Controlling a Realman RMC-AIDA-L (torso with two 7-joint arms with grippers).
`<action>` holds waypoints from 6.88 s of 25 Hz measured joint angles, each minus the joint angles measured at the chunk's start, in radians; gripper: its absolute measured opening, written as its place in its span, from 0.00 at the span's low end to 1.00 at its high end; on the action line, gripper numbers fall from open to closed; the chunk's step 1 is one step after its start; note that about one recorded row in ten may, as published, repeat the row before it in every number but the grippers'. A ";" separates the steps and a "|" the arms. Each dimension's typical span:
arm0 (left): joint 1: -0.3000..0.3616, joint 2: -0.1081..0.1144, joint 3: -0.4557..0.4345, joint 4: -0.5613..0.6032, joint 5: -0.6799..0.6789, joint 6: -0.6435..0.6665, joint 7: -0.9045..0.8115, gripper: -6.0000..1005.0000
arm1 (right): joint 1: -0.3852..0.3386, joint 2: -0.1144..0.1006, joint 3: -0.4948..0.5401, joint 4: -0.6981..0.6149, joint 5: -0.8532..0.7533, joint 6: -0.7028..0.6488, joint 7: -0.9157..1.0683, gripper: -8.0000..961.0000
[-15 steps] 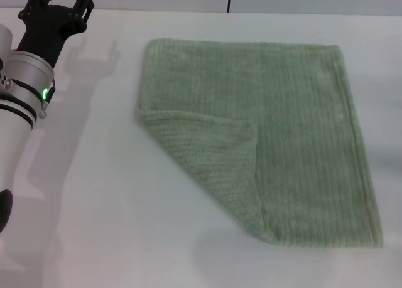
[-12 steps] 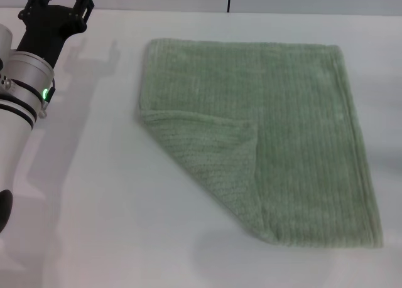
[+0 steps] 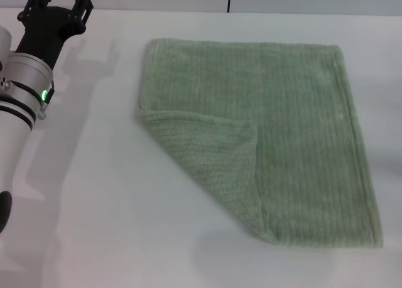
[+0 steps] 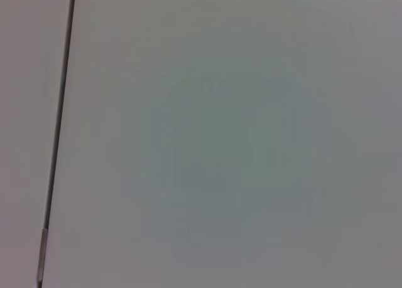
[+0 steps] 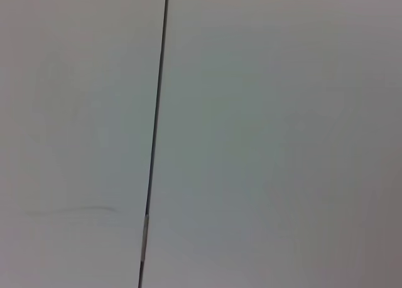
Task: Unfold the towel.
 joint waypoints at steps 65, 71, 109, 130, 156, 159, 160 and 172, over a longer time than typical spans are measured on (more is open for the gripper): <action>-0.002 0.003 0.000 0.002 0.000 -0.010 0.000 0.68 | 0.026 0.007 -0.150 -0.301 -0.436 -0.519 -0.032 0.74; 0.000 0.002 0.000 0.012 0.000 -0.022 0.000 0.68 | -0.024 0.012 -0.090 -0.367 -0.429 -0.422 -0.067 0.74; 0.001 0.006 0.000 0.029 0.000 -0.024 0.000 0.68 | -0.169 0.015 0.101 -1.341 -0.427 -1.725 -0.084 0.70; -0.003 0.005 0.000 0.027 0.000 -0.005 0.000 0.68 | 0.040 -0.001 0.186 -1.249 -0.411 -2.144 -0.093 0.05; -0.016 0.003 0.000 0.027 0.000 0.002 -0.004 0.68 | 0.422 -0.063 0.544 -0.650 -0.234 -2.280 -0.453 0.01; -0.017 0.003 0.000 0.026 0.000 0.002 -0.004 0.68 | 0.462 -0.079 0.565 -0.571 -0.229 -2.272 -0.473 0.01; -0.018 0.003 0.000 0.026 0.000 0.002 -0.004 0.68 | 0.476 -0.084 0.581 -0.543 -0.227 -2.271 -0.487 0.01; -0.023 0.002 0.000 0.020 0.000 0.002 -0.007 0.68 | 0.577 -0.138 0.634 -0.316 -0.227 -2.220 -0.553 0.01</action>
